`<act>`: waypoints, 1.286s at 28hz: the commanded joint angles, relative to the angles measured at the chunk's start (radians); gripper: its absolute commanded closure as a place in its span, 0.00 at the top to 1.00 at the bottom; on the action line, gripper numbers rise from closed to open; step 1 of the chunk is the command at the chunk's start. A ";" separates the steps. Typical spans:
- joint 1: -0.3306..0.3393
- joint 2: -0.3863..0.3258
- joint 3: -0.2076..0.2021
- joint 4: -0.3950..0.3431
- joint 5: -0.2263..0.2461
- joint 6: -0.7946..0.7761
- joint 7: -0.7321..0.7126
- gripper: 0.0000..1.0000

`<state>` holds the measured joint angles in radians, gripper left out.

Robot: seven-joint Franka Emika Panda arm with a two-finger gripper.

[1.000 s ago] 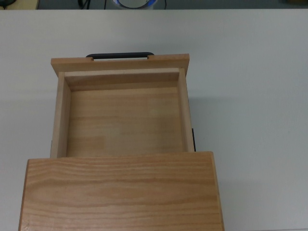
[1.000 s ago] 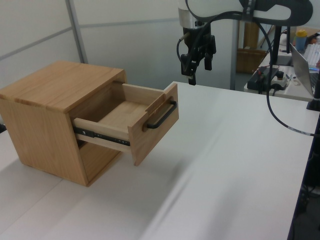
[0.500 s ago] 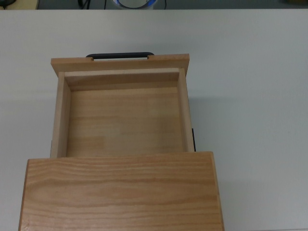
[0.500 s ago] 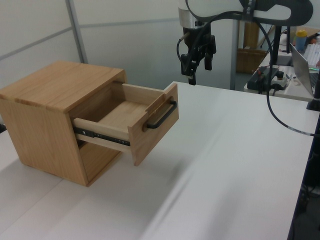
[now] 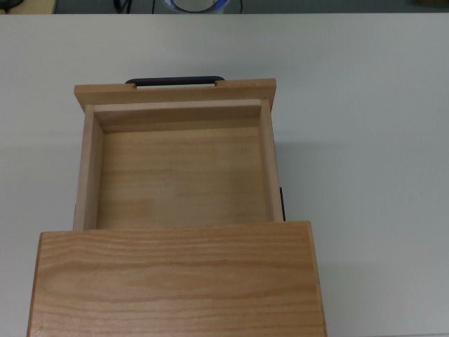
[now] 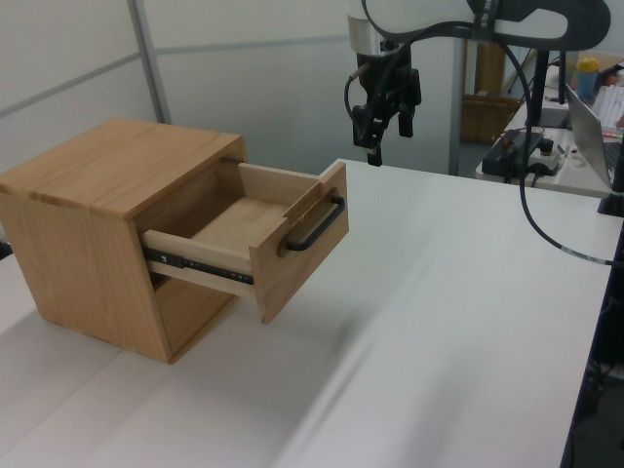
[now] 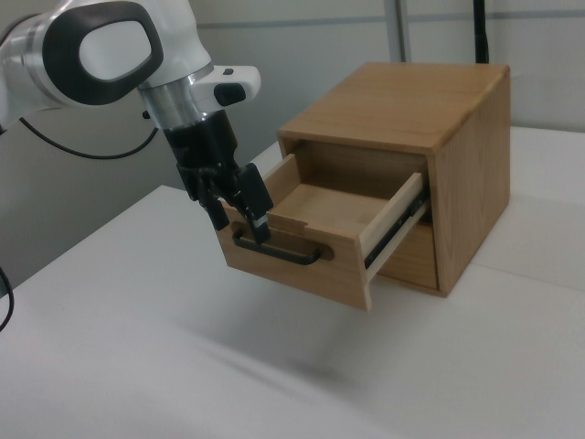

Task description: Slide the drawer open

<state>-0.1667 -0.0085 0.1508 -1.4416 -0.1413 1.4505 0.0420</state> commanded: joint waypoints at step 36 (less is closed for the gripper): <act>0.001 0.001 -0.004 0.038 0.065 -0.013 -0.004 1.00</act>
<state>-0.1667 -0.0085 0.1508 -1.4183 -0.0974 1.4505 0.0421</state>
